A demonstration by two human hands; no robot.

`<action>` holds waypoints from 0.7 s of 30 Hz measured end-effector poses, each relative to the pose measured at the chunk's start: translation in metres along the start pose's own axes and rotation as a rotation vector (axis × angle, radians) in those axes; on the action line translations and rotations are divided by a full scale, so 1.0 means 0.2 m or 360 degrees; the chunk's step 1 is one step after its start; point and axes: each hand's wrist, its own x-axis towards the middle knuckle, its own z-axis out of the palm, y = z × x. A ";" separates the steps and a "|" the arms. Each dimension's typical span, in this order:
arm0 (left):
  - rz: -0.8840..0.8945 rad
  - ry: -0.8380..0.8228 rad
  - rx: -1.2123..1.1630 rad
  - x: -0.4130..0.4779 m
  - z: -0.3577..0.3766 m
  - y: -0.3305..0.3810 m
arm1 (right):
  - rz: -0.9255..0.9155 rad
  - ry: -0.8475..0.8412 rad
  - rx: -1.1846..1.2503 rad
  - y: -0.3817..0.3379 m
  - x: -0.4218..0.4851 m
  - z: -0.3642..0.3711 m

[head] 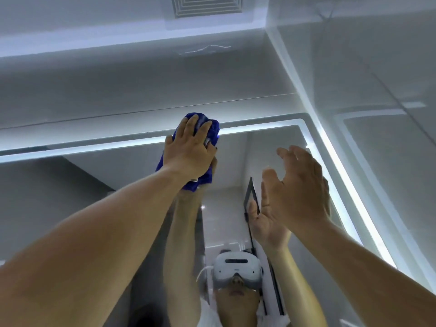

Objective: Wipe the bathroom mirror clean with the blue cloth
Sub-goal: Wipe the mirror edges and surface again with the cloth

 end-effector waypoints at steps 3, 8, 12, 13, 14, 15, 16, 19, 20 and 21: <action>-0.0175 -0.0008 0.0041 -0.05 -0.02 -0.26 | 0.0000 -0.0020 0.0001 -0.03 -0.03 0.03; -0.0290 -0.0029 0.0070 -0.23 -0.07 -0.50 | -0.0062 -0.0045 0.0050 -0.13 -0.08 0.08; -0.0009 -0.0115 0.0162 -0.63 -0.06 -0.45 | -0.0079 -0.0105 0.0161 -0.22 -0.15 0.11; 0.0118 -0.0135 0.0186 -0.76 -0.05 -0.43 | -0.0091 -0.0102 0.0177 -0.23 -0.17 0.11; 0.0242 -0.0154 0.0204 -0.88 -0.04 -0.41 | -0.0107 -0.0090 0.0185 -0.24 -0.19 0.11; 0.0329 -0.0191 0.0211 -0.94 -0.04 -0.40 | -0.0124 -0.0080 0.0187 -0.26 -0.22 0.12; 0.0384 -0.0254 0.0227 -0.94 -0.04 -0.41 | -0.0141 -0.0081 0.0183 -0.26 -0.23 0.12; 0.0334 -0.0261 0.0348 -0.60 -0.09 -0.42 | -0.0198 -0.0101 0.0147 -0.28 -0.26 0.15; 0.0229 -0.0234 0.0300 -0.41 -0.11 -0.42 | -0.0198 -0.0084 0.0148 -0.29 -0.25 0.15; 0.0141 -0.0253 0.0241 -0.22 -0.15 -0.42 | -0.0186 -0.0067 0.0158 -0.29 -0.25 0.15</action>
